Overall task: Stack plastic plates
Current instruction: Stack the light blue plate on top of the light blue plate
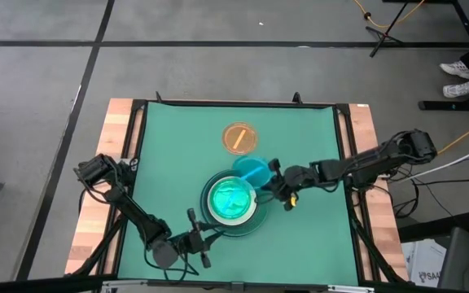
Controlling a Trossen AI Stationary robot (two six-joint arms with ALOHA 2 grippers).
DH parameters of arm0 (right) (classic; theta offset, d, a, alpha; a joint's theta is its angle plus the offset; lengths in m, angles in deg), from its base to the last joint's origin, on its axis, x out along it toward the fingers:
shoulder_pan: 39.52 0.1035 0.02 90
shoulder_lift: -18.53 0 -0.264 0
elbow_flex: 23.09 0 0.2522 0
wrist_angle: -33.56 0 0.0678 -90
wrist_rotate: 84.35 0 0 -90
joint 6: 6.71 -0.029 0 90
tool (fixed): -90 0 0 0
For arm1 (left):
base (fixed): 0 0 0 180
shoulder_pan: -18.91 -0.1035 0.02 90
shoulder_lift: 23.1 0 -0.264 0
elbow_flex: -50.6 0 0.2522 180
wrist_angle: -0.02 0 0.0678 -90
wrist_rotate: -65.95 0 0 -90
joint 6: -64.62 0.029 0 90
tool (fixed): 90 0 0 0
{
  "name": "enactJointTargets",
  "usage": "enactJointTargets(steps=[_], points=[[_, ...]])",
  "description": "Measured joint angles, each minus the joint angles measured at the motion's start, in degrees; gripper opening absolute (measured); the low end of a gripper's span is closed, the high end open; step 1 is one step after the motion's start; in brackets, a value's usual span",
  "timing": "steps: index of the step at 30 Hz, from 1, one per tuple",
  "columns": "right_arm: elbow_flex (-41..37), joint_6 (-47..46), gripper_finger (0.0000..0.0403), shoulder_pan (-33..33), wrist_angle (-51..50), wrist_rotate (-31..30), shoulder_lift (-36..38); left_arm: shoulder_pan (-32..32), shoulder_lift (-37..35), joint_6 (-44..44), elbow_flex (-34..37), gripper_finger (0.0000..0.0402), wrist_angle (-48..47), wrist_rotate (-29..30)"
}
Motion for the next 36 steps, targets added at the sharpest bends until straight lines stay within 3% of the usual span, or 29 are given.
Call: enactJointTargets(steps=[10,25,36], points=[[0.0,1.8,0.0003,3.7,7.8,9.2,-0.2,-0.1,0.0,0.0,0.0,0.0087,0.0,0.0],[0.1,3.0,0.0003,4.7,17.0,9.4,-6.5,-0.2,-0.1,0.0,0.0,0.0087,0.0,-0.6],[11.3,2.8,0.0003,4.7,6.3,8.5,-15.0,-0.2,-0.1,0.0,0.0,0.0087,0.0,-0.6]])
